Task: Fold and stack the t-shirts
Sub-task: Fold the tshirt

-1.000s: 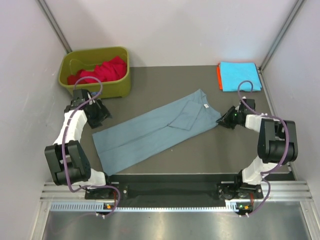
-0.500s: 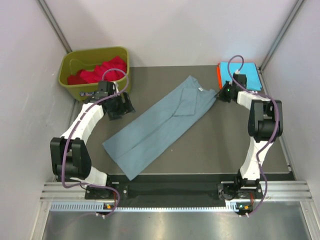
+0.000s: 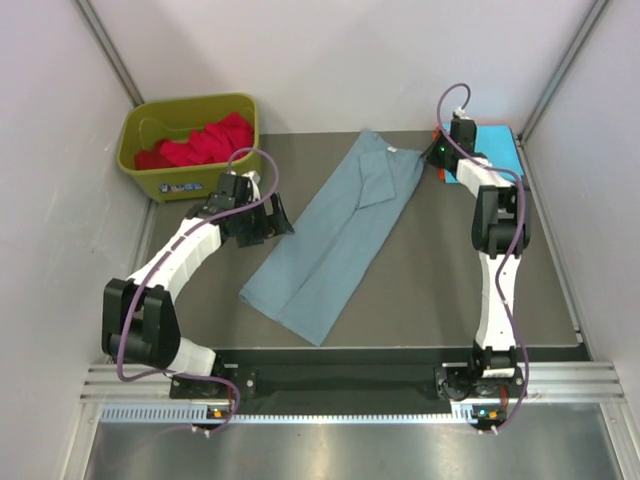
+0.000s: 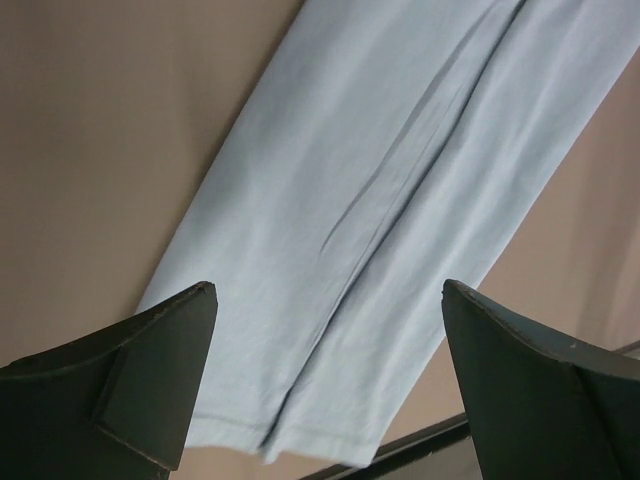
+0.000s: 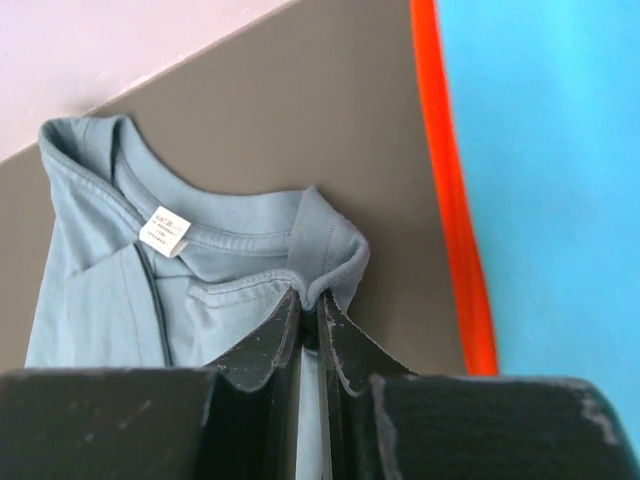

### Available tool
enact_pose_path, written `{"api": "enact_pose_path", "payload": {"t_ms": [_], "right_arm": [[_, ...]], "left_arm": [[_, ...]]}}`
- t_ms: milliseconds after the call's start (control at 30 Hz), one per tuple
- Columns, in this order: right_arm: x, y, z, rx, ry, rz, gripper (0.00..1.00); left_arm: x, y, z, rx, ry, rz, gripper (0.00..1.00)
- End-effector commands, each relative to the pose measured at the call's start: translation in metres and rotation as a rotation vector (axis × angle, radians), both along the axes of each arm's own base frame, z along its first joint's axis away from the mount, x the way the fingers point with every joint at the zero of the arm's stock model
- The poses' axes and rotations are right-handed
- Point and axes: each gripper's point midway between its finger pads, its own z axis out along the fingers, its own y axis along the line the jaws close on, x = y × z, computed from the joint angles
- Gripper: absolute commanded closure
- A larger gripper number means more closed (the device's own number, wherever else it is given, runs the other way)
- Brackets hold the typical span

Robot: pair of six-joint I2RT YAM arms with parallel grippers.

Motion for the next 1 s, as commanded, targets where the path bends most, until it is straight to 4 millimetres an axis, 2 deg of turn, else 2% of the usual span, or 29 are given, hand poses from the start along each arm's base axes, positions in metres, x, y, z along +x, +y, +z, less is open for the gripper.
{"api": "enact_pose_path", "payload": {"t_ms": [0,100,167,233,267,300,333,367,400,433,467,500,533,567,600,633,667,700,733,767,800,833,867,900,933,967], "right_arm": [[0.042,0.006,0.038,-0.024,-0.161,0.008,0.92],[0.049,0.008,0.034,-0.028,-0.172,0.005,0.91],[0.054,0.006,0.04,-0.03,-0.187,-0.005,0.87],[0.055,0.004,0.042,-0.038,-0.157,-0.012,0.71],[0.053,0.004,0.038,-0.046,-0.127,-0.012,0.69],[0.054,0.003,0.053,-0.051,-0.139,-0.01,0.63],[0.044,0.002,0.046,-0.064,-0.08,-0.002,0.6],[0.04,-0.001,0.049,-0.078,-0.061,-0.011,0.57],[0.034,-0.004,0.069,-0.086,-0.066,-0.019,0.47],[0.026,-0.005,0.074,-0.097,-0.041,-0.02,0.44],[0.011,-0.011,0.073,-0.121,0.021,-0.033,0.41],[-0.001,-0.011,0.09,-0.129,0.034,-0.033,0.37],[-0.011,-0.014,0.094,-0.141,0.061,-0.036,0.36],[-0.029,-0.017,0.117,-0.162,0.071,-0.04,0.34],[-0.045,-0.019,0.107,-0.168,0.123,-0.034,0.33],[-0.058,-0.022,0.11,-0.183,0.147,-0.046,0.33],[-0.076,-0.022,0.134,-0.178,0.135,-0.049,0.33],[-0.098,-0.018,0.112,-0.168,0.206,-0.03,0.32],[-0.113,-0.01,0.112,-0.143,0.223,-0.009,0.32],[-0.13,-0.005,0.13,-0.127,0.202,0.005,0.32],[-0.156,0.008,0.103,-0.112,0.275,0.046,0.32],[-0.173,0.023,0.099,-0.072,0.295,0.085,0.32],[-0.192,0.035,0.116,-0.049,0.263,0.113,0.32],[-0.222,0.059,0.086,-0.031,0.313,0.174,0.32],[-0.241,0.077,0.082,0.018,0.327,0.219,0.32],[-0.277,0.087,0.068,0.031,0.364,0.246,0.32]], "left_arm": [[-0.004,-0.005,0.015,-0.016,-0.1,-0.082,0.01],[-0.011,-0.009,0.014,-0.017,-0.12,-0.16,0.01],[-0.014,-0.014,0.016,-0.032,-0.13,-0.21,0.04],[-0.012,-0.012,0.016,-0.007,-0.114,-0.23,0.11],[-0.017,-0.009,0.012,0.01,-0.075,-0.236,0.12],[-0.02,-0.006,0.008,0.035,-0.055,-0.259,0.14],[-0.017,-0.004,0.007,0.056,-0.031,-0.264,0.17],[-0.018,0.0,0.004,0.083,-0.005,-0.257,0.17],[-0.021,0.009,-0.001,0.133,0.035,-0.24,0.17],[-0.02,0.014,-0.004,0.158,0.042,-0.231,0.16],[-0.021,0.019,-0.006,0.181,0.056,-0.221,0.16],[-0.021,0.026,-0.009,0.213,0.071,-0.206,0.16],[-0.022,0.028,-0.011,0.223,0.08,-0.204,0.16],[-0.023,0.03,-0.012,0.227,0.091,-0.203,0.16],[-0.024,0.032,-0.012,0.232,0.107,-0.198,0.16],[-0.03,0.034,-0.014,0.235,0.142,-0.198,0.16],[-0.032,0.033,-0.012,0.227,0.15,-0.192,0.17],[-0.035,0.032,-0.009,0.213,0.149,-0.187,0.17],[-0.037,0.027,-0.005,0.184,0.137,-0.188,0.18],[-0.038,0.025,-0.001,0.163,0.123,-0.179,0.18],[-0.044,0.022,0.006,0.13,0.112,-0.159,0.18],[-0.045,0.018,0.01,0.099,0.101,-0.154,0.19],[-0.047,0.016,0.013,0.071,0.105,-0.12,0.2],[-0.053,0.016,0.016,0.052,0.098,-0.105,0.21],[-0.055,0.014,0.018,0.032,0.099,-0.092,0.21],[-0.057,0.008,0.023,-0.013,0.099,-0.079,0.22]]}}
